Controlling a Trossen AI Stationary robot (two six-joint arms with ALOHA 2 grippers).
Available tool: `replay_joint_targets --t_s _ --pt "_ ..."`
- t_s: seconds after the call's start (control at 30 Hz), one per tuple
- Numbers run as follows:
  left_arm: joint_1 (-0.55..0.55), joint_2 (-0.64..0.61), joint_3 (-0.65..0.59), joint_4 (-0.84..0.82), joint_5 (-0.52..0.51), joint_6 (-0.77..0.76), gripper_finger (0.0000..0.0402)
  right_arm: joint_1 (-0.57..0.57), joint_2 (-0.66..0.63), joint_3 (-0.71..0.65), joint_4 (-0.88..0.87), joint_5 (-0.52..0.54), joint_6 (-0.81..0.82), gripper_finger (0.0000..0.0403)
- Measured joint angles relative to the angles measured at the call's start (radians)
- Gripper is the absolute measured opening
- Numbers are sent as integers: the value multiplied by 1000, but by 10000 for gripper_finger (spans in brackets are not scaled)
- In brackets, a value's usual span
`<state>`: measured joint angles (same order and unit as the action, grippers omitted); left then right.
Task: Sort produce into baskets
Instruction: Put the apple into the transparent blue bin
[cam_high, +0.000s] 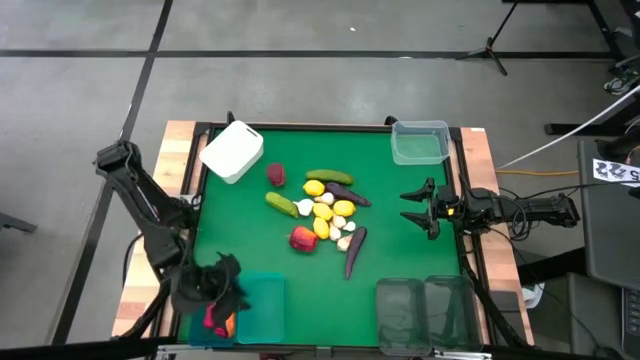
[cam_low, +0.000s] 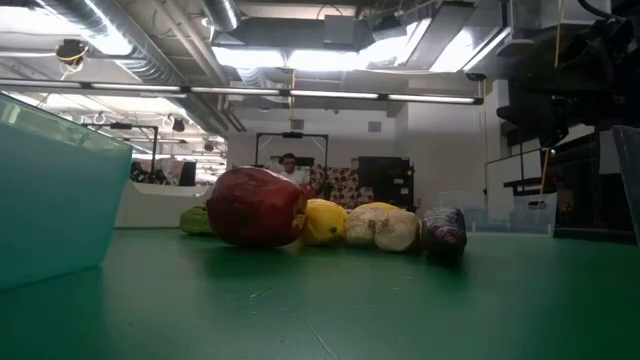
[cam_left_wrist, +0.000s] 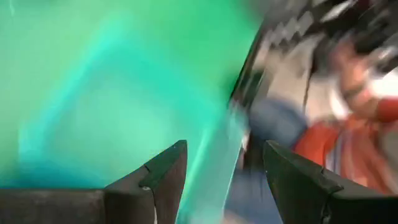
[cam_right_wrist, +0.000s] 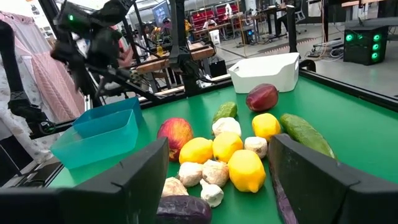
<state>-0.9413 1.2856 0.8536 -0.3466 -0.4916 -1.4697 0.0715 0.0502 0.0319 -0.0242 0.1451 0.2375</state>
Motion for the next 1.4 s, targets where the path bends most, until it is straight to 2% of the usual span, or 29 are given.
replay_joint_targets --t_s 0.13,0.2,0.27,0.4,0.5,0.63,0.8,0.97,1.17,1.4 --pt "94 -17 0 58 -258 355 205 0 0 0 0 0 1 280" --pt "158 -17 0 49 -315 506 205 0 0 0 0 -1 1 280" --pt "237 -10 0 44 -315 623 205 0 0 0 0 -7 3 280" --pt "404 22 0 77 -173 860 207 0 0 0 -2 -19 29 280" --pt "511 52 0 174 -32 1048 218 0 0 0 -4 -25 32 280" --pt "616 82 0 298 107 1242 244 0 0 0 -4 -25 32 280" --pt "702 110 0 288 224 1291 289 0 0 0 -5 -26 31 280" --pt "750 155 0 216 252 1389 325 0 0 0 -5 -25 27 280" --pt "757 224 0 232 310 1412 333 0 0 0 -5 -24 27 280" --pt "745 306 0 230 339 1357 333 0 1 0 -5 -24 19 280"
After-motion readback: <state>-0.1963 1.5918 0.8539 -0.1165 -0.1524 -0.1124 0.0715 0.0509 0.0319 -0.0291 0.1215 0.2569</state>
